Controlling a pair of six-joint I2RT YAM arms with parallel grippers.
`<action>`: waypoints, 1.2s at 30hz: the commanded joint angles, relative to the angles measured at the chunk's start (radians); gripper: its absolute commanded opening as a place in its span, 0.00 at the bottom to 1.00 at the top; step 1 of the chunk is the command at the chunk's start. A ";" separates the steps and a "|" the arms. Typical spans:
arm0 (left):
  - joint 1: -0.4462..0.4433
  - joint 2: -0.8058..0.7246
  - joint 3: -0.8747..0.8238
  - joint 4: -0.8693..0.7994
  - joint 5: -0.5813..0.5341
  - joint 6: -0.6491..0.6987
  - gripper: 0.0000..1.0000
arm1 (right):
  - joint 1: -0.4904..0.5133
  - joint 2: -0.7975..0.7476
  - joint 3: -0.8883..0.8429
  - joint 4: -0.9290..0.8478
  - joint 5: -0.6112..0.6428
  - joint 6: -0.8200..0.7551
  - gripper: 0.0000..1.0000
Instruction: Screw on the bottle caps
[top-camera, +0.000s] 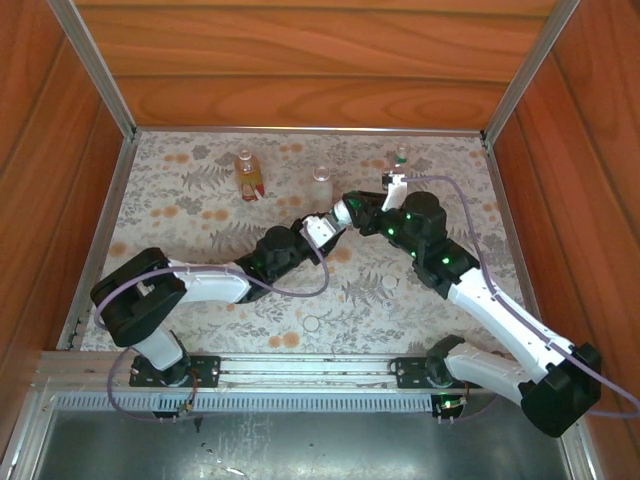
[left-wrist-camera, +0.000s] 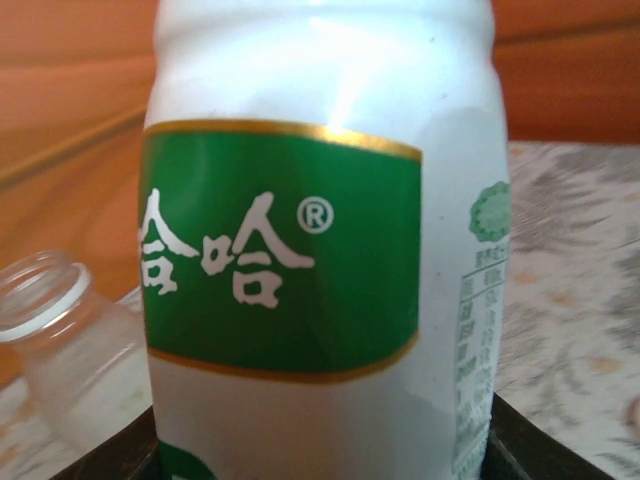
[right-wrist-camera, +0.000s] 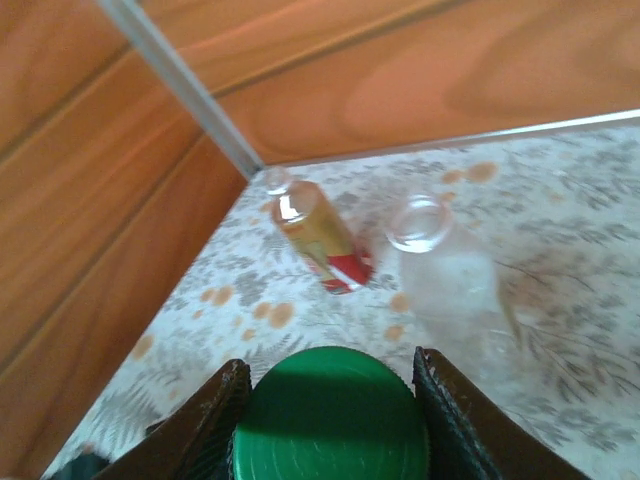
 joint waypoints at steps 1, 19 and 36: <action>-0.028 0.024 0.058 0.052 -0.224 0.161 0.43 | 0.039 0.052 -0.001 -0.157 0.103 0.175 0.00; 0.218 -0.137 -0.171 0.048 0.675 -0.212 0.44 | 0.017 -0.173 0.036 -0.156 -0.268 -0.331 0.76; 0.218 -0.135 -0.139 0.047 0.777 -0.224 0.44 | 0.017 -0.001 0.057 -0.079 -0.334 -0.292 0.57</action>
